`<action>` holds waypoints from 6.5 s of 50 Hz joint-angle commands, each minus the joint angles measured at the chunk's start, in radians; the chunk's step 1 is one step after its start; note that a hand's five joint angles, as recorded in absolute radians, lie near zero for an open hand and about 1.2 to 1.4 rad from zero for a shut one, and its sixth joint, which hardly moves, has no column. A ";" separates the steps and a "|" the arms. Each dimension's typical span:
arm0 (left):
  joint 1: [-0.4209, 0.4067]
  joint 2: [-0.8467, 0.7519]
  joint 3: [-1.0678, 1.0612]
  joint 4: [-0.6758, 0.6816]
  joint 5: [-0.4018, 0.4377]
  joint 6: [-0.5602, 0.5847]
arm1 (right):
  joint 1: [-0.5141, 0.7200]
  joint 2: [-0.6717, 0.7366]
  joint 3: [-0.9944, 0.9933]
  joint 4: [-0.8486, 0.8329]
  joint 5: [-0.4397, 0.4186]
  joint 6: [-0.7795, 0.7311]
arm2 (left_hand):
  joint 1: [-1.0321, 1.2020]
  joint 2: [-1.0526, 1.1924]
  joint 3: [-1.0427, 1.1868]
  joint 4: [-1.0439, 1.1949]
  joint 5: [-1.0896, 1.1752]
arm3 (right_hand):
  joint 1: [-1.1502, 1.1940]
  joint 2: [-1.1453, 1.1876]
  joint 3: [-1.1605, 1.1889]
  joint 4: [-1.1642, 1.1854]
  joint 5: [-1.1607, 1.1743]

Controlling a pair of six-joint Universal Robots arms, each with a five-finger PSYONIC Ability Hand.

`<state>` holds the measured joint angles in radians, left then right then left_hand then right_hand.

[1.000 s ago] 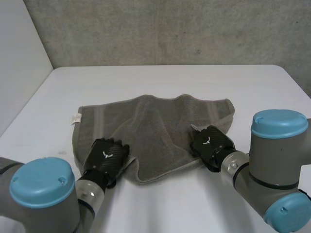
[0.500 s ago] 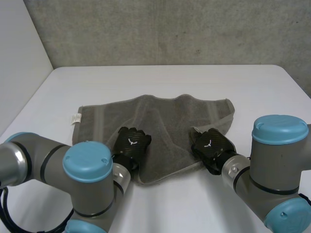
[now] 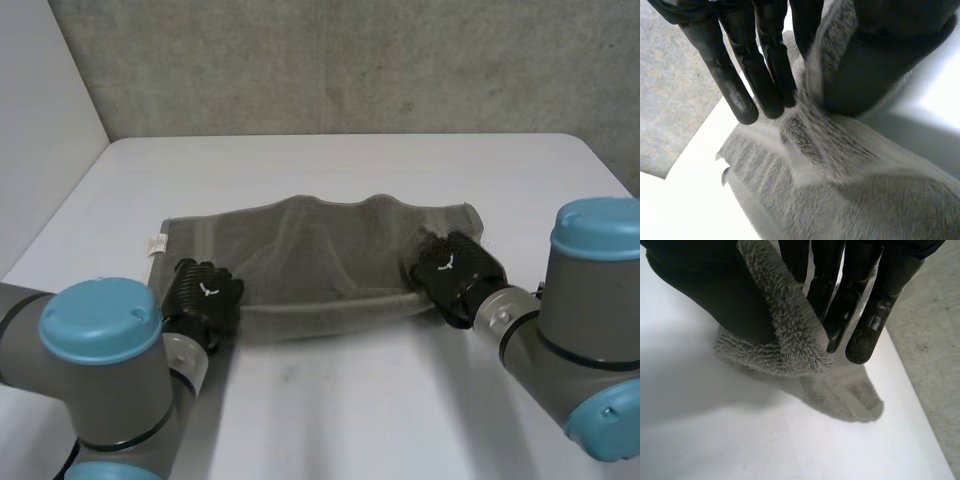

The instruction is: Fold the laundry

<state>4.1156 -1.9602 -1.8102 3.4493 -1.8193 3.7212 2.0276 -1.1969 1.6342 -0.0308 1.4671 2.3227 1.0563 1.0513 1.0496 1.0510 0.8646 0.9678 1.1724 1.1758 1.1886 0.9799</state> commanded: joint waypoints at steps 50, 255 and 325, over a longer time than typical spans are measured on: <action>0.198 -0.010 0.821 0.166 0.152 0.002 | -0.030 -0.055 -0.592 -0.336 0.093 0.032 | 0.340 0.345 0.347 0.345 0.357 | 0.428 0.224 0.220 0.208 0.242; 0.324 -0.005 0.536 -0.033 0.218 -0.152 | -0.230 -0.017 -0.378 -0.060 -0.046 0.064 | 0.340 0.345 0.347 0.345 0.357 | 0.428 0.224 0.220 0.208 0.242; 0.344 -0.410 0.591 -0.032 0.364 0.109 | -0.167 0.484 -0.476 -0.391 0.108 -0.098 | 0.340 0.345 0.347 0.345 0.357 | 0.021 -0.183 -0.187 -0.199 -0.165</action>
<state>4.4665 -2.3310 -1.2415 3.4207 -1.4447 3.8308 1.8618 -0.7525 1.1727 -0.3202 1.5596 2.2282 1.2027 1.2176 1.2163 1.2177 1.0406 0.9735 1.1808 1.1866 1.1934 0.9917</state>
